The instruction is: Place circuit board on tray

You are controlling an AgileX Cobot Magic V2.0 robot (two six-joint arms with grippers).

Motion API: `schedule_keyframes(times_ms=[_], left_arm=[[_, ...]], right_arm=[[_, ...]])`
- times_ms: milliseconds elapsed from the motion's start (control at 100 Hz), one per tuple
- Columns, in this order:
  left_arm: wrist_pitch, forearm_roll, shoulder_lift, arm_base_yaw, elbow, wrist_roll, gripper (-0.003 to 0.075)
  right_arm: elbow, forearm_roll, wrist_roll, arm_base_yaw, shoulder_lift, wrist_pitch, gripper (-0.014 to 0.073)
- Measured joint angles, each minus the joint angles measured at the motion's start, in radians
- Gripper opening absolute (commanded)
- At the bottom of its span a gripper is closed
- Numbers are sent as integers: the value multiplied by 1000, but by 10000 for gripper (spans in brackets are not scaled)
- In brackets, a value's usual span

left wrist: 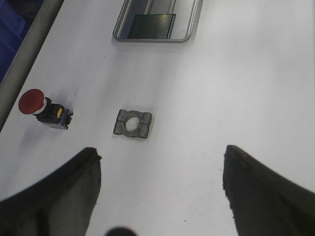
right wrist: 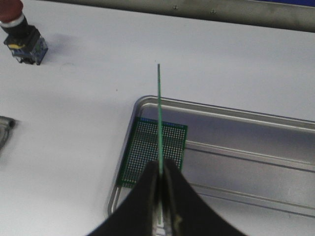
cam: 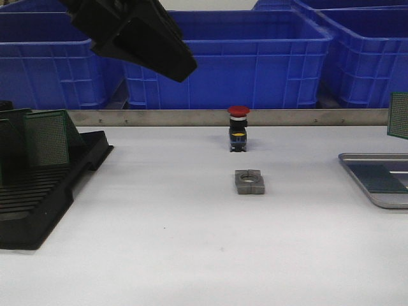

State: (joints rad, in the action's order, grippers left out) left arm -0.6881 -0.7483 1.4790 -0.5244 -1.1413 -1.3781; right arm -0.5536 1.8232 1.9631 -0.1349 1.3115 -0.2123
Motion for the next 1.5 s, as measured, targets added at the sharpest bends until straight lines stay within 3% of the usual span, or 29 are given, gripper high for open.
schedule_keyframes(times_ms=[140,430,500,740,1070,1120,1220,1390,1500], left_arm=[[0,0,0,0,0,0,494],[-2,-3,-1,0,0,0,494],[-2,-3,-1,0,0,0,494],[-2,-5,-1,0,0,0,494],[-2,-5,-1,0,0,0,489],[-2,-5,-1,0,0,0,456],[5,-5,-5,0,0,5,321],[49,24,-33,21,0,87,-18],[55,33,-78,79,0,174,-20]], right_arm=[[-17,-4,-2,-38,40,-96,24],[-123,-6,-2,-42,210,-117,36],[-131,-6,-2,-42,238,-117,94],[-133,-6,-3,-42,273,-109,430],[-135,-6,-5,-42,224,-84,444],[-135,-6,-5,-42,195,-77,444],[-131,-6,-5,-42,114,-74,401],[-95,-6,-5,-40,-48,-74,155],[-57,-6,-5,-26,-170,-74,4]])
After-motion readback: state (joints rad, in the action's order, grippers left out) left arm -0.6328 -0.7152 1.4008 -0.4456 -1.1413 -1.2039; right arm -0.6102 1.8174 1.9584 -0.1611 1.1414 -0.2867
